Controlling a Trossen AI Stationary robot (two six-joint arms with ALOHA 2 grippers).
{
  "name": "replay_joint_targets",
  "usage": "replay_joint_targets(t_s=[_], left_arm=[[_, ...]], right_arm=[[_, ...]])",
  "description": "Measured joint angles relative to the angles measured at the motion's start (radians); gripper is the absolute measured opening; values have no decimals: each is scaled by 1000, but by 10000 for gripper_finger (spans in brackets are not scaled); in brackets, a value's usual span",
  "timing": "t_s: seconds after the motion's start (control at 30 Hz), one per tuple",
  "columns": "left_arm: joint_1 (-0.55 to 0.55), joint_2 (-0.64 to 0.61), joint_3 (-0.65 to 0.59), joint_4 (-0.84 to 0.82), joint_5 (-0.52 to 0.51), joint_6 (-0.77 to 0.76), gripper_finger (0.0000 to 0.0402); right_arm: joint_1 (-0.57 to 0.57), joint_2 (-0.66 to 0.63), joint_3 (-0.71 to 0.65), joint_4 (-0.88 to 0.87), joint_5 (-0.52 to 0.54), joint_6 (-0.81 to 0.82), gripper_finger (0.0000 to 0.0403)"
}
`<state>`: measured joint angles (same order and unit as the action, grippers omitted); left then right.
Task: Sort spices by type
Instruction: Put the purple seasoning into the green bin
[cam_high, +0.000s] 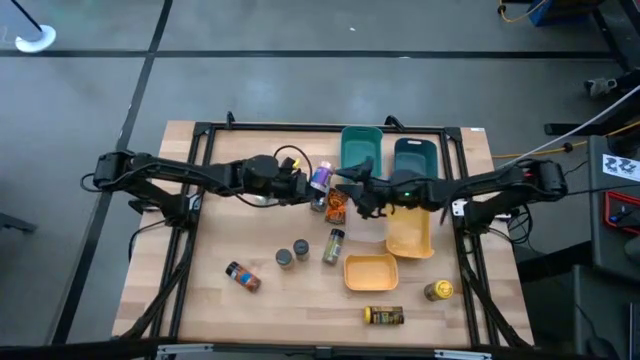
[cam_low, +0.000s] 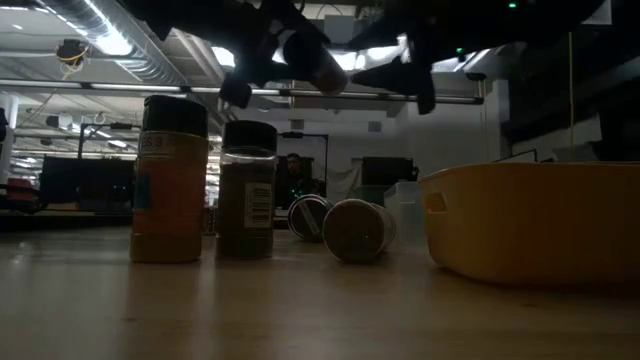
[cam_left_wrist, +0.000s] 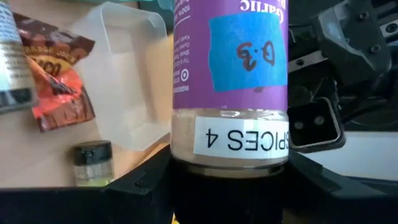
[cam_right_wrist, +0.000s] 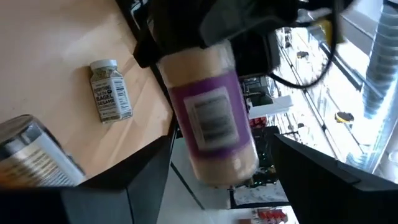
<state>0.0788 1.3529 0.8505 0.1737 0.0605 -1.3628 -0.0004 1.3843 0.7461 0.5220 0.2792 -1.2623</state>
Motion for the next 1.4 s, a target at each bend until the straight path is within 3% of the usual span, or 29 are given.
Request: replay_joint_targets(t_s=[0.57, 0.87, 1.2, 1.4], left_arm=[[-20, 0, 0, 3, 0, -12, 203], [-20, 0, 0, 2, 0, 10, 203], [-20, 0, 0, -4, 0, 73, 203], [-20, 0, 0, -9, -26, 227, 209]], right_arm=[[0, 156, 133, 1, -17, -78, 276], [0, 158, 136, -9, 7, 41, 273], [0, 157, 136, -42, 12, 138, 187], [0, 157, 137, -52, 42, 189, 179]])
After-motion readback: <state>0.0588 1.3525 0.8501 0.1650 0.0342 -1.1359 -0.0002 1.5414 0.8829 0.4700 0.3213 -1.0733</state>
